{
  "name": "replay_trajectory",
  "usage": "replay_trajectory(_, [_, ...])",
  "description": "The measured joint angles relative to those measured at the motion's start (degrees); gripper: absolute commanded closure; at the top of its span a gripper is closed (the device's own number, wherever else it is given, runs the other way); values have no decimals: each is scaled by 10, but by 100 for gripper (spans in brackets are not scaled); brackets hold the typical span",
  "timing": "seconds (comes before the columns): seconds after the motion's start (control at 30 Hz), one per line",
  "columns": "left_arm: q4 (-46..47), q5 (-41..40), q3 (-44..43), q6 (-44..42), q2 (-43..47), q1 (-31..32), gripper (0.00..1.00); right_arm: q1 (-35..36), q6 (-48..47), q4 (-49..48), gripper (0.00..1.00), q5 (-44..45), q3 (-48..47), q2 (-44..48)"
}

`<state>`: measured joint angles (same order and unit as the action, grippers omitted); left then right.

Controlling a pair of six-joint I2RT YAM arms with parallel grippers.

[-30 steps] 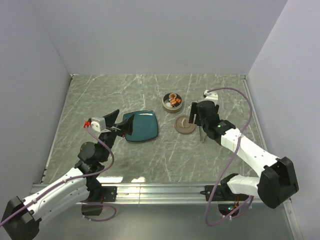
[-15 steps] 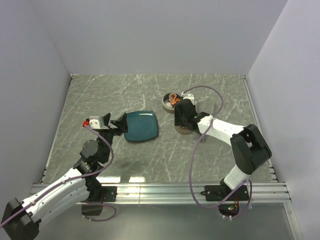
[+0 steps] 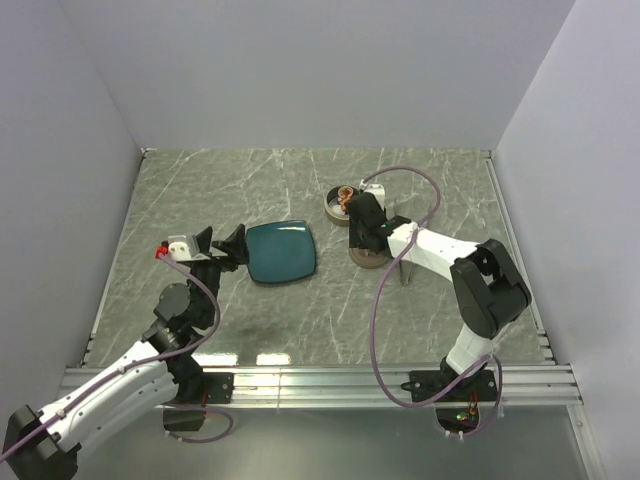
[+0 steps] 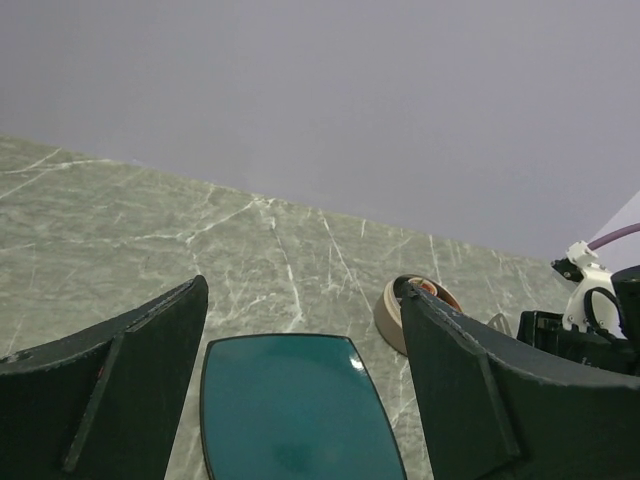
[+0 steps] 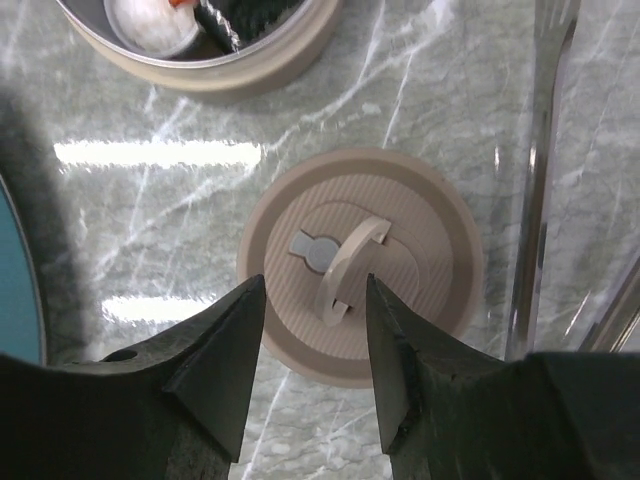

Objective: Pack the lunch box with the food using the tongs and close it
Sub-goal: Pick up the lid of the lunch box with the right arm

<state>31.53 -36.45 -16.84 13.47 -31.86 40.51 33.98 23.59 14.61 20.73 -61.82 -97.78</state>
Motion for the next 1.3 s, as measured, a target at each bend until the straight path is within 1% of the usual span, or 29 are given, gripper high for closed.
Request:
replay_trajectory(0.27, [-6,-3,0,9,25,0,14,1,14,31,49,9,-42,-16])
replay_trajectory(0.5, [-12,-5,0,10,33,0,14,23,34,90,47,52,-63,-21])
replay_trajectory(0.7, [-16,-5,0,10,37,0,14,28,39,117,48,63,-74,-34])
replay_trajectory(0.9, [-23,-5,0,10,44,0,14,24,38,122,50,62,-82,-63])
replay_trajectory(1.13, [-23,-5,0,10,46,0,14,3,38,120,51,53,-82,-68])
replay_trajectory(1.23, [-23,-5,0,10,46,0,14,-5,37,119,53,50,-83,-76])
replay_trajectory(1.3, [-23,-5,0,10,46,0,14,-9,36,118,57,47,-83,-83])
